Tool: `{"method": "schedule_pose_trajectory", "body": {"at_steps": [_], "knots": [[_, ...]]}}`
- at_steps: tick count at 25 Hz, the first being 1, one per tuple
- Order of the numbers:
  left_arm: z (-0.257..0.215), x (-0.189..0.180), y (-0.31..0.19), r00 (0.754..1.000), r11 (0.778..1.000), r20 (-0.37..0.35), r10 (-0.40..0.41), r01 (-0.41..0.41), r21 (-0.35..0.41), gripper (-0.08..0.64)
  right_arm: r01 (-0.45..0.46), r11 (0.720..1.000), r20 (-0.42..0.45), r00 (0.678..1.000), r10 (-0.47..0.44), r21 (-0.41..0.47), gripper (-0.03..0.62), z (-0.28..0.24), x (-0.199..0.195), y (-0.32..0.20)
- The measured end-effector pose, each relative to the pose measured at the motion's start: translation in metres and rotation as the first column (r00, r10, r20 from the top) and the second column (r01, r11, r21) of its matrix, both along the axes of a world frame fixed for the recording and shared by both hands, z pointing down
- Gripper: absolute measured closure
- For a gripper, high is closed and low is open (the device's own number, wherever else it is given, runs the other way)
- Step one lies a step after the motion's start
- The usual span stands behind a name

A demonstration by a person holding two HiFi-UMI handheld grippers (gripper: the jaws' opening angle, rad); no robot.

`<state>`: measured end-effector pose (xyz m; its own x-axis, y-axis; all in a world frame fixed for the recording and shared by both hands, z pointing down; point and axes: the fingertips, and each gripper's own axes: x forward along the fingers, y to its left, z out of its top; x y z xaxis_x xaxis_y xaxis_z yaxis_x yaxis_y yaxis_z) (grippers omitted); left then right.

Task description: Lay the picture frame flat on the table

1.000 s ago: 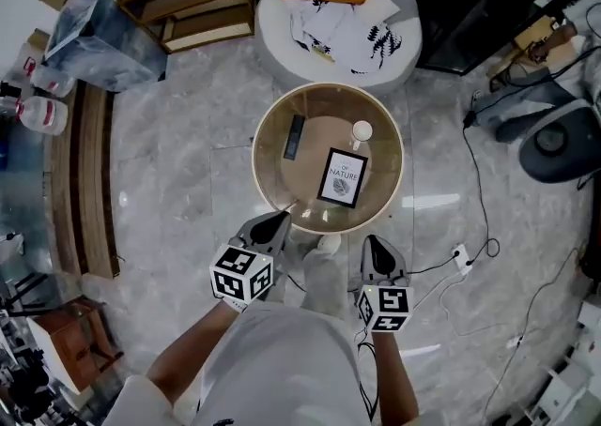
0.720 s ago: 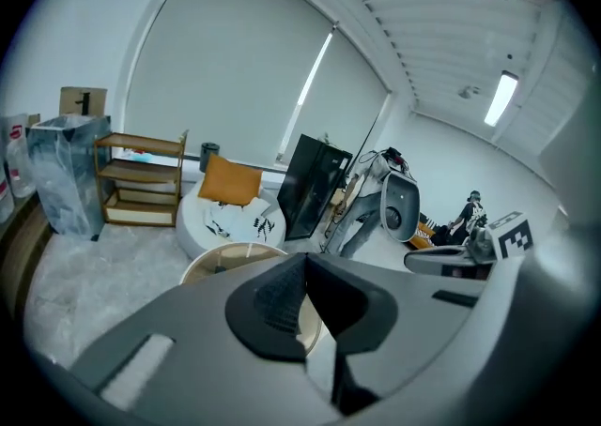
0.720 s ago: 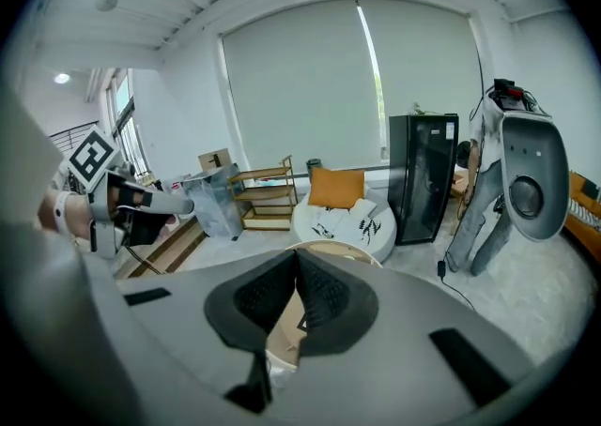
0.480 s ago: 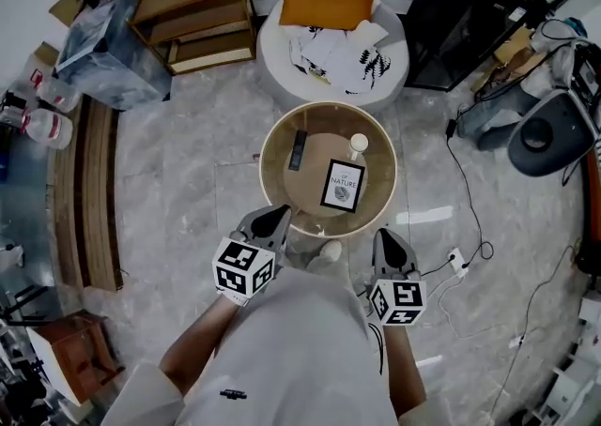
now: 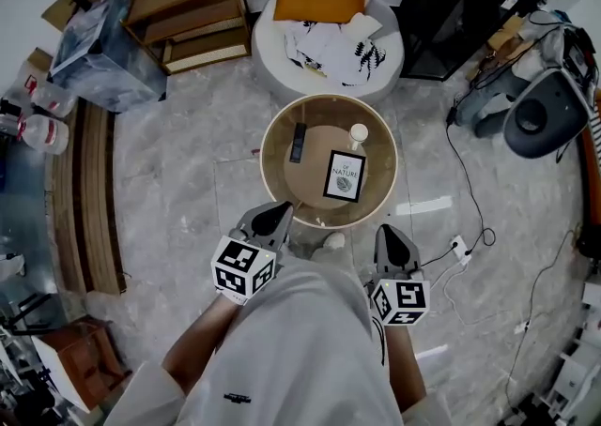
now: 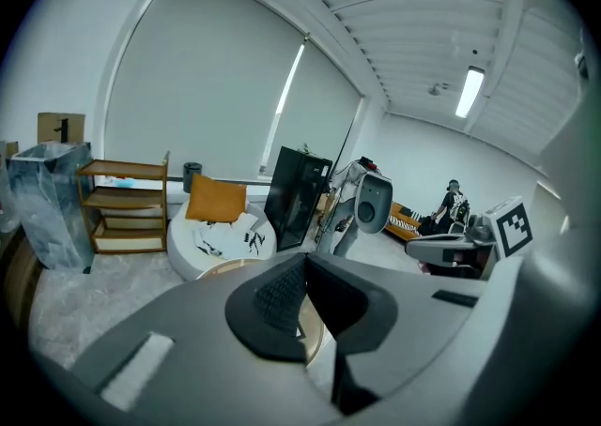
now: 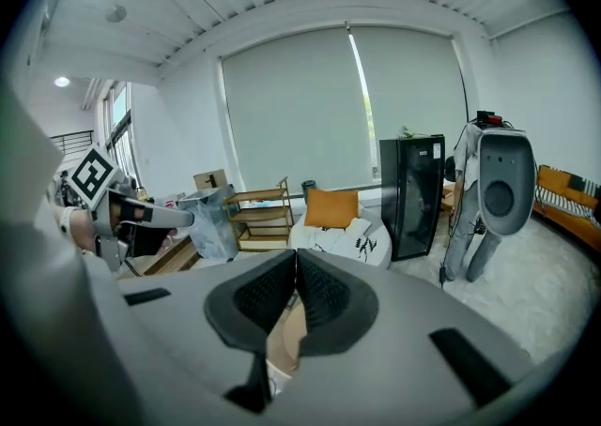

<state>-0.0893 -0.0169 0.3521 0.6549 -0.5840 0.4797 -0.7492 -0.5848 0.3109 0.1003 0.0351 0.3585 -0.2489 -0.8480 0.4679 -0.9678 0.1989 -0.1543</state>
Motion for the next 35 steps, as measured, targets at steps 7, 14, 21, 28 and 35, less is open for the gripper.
{"method": "schedule_pose_trajectory", "body": {"at_steps": [7,14,21,28,35], "knots": [[0.002,-0.007,0.004,1.000,1.000,0.003,0.002,-0.002,0.003,0.555,0.003,1.000,-0.003,1.000,-0.003,-0.009,0.588,0.008,-0.008,0.004],[0.003,-0.005,0.004,1.000,1.000,-0.002,0.014,-0.014,0.000,0.555,0.019,1.000,-0.002,1.000,-0.019,0.007,0.588,0.001,-0.017,-0.004],[-0.002,-0.001,-0.002,1.000,1.000,-0.012,0.018,-0.018,0.010,0.555,0.021,1.000,-0.007,1.000,-0.021,0.004,0.588,0.001,-0.016,-0.004],[-0.005,0.006,0.000,1.000,1.000,-0.008,0.030,-0.030,0.010,0.555,0.028,1.000,-0.003,1.000,-0.028,0.001,0.588,-0.002,-0.015,-0.004],[-0.010,0.008,0.007,0.997,0.997,0.030,0.073,-0.073,0.015,0.555,0.153,0.986,0.004,0.988,-0.153,-0.065,0.588,-0.009,-0.031,-0.003]]}}
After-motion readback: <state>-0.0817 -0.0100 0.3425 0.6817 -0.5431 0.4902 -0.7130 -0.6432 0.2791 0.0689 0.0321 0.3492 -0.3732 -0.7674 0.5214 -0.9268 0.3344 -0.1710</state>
